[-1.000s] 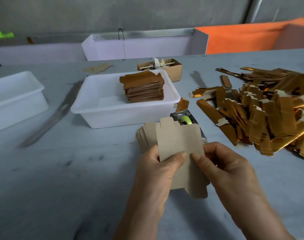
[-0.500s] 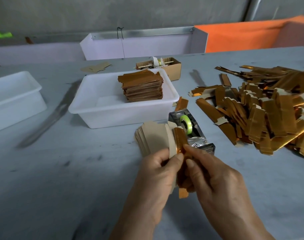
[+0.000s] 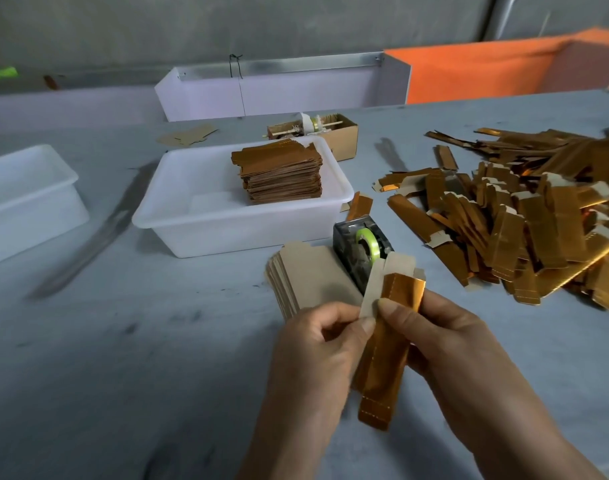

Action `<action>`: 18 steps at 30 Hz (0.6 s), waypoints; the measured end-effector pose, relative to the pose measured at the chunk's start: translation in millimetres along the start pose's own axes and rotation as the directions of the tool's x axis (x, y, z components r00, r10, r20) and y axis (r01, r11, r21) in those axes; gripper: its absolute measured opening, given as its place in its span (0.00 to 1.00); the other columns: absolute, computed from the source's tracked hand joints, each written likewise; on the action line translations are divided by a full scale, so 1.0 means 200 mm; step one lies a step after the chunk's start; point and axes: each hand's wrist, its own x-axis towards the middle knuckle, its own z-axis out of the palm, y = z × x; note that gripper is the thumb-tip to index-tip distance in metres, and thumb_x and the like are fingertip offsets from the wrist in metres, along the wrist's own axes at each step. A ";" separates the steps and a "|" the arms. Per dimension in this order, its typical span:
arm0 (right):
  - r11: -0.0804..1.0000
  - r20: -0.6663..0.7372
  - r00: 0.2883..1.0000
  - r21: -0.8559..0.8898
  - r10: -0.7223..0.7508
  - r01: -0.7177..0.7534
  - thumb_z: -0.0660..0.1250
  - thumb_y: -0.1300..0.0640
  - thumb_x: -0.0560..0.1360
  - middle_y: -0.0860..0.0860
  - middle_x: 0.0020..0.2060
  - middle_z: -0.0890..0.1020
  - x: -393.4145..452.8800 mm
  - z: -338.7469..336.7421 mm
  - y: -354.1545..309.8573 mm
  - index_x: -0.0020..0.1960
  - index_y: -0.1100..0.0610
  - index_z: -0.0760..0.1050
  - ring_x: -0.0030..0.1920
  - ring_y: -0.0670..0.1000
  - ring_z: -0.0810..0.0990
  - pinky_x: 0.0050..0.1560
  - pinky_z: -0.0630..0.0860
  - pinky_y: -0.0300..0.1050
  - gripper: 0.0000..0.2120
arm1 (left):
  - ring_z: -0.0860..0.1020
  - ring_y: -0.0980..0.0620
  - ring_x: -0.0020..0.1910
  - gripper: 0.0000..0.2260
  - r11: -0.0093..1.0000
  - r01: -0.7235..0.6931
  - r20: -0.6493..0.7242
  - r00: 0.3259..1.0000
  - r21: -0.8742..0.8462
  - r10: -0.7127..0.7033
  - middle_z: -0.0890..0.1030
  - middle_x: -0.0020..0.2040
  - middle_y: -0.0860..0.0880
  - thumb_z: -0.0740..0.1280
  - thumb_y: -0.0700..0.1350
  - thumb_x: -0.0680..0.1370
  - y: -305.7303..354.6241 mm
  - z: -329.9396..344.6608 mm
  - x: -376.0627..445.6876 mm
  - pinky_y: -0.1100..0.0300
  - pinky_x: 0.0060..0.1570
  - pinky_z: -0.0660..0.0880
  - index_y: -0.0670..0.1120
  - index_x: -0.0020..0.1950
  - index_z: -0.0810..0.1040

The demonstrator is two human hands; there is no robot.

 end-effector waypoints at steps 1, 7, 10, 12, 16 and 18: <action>1.000 0.008 1.000 0.019 0.004 -0.005 0.68 0.52 0.64 0.52 0.40 0.86 0.00 0.00 -0.01 0.46 0.52 0.82 0.40 0.50 0.84 0.34 0.79 0.38 0.12 | 0.84 0.54 0.41 0.03 1.000 -0.007 -0.024 1.000 0.009 0.007 0.85 0.39 0.53 0.71 0.45 0.75 0.00 0.00 0.00 0.56 0.44 0.82 0.52 0.43 0.84; 1.000 0.011 1.000 -0.029 -0.009 0.009 0.67 0.53 0.70 0.52 0.38 0.85 0.01 -0.02 -0.01 0.43 0.51 0.83 0.39 0.51 0.84 0.35 0.80 0.39 0.06 | 0.80 0.56 0.42 0.06 0.968 -0.110 -0.183 0.971 0.226 0.153 0.82 0.44 0.53 0.72 0.48 0.74 -0.01 0.04 -0.01 0.65 0.40 0.78 0.52 0.50 0.84; 1.000 -0.038 0.999 -0.021 0.010 -0.011 0.67 0.58 0.73 0.56 0.37 0.85 0.03 0.00 0.00 0.45 0.56 0.82 0.36 0.52 0.84 0.34 0.80 0.40 0.05 | 0.79 0.53 0.39 0.04 0.777 -0.217 -0.188 0.900 0.591 0.394 0.78 0.40 0.53 0.75 0.45 0.71 0.03 0.09 -0.04 0.61 0.34 0.76 0.51 0.43 0.82; 1.000 -0.055 0.998 0.001 0.028 -0.028 0.68 0.59 0.73 0.57 0.37 0.84 0.04 0.02 0.00 0.45 0.58 0.82 0.35 0.51 0.83 0.32 0.79 0.40 0.05 | 0.78 0.48 0.35 0.09 0.597 -0.243 -0.097 0.872 0.765 0.479 0.76 0.35 0.48 0.78 0.38 0.63 0.05 0.14 -0.07 0.59 0.28 0.71 0.47 0.38 0.81; 1.000 -0.060 0.998 0.005 0.021 -0.021 0.66 0.50 0.73 0.54 0.35 0.84 0.04 0.02 -0.02 0.44 0.58 0.82 0.35 0.51 0.83 0.32 0.76 0.37 0.11 | 0.79 0.46 0.35 0.11 0.366 -0.214 0.002 0.866 0.906 0.501 0.78 0.35 0.45 0.68 0.35 0.64 0.04 0.20 -0.10 0.58 0.29 0.75 0.39 0.44 0.85; 1.000 -0.054 0.999 -0.023 0.008 -0.009 0.67 0.46 0.69 0.54 0.34 0.84 0.03 0.02 -0.03 0.44 0.57 0.82 0.35 0.53 0.83 0.30 0.77 0.37 0.15 | 0.79 0.46 0.34 0.10 0.359 -0.234 0.056 0.895 0.904 0.442 0.78 0.34 0.45 0.71 0.36 0.61 0.04 0.20 -0.10 0.59 0.27 0.74 0.40 0.41 0.84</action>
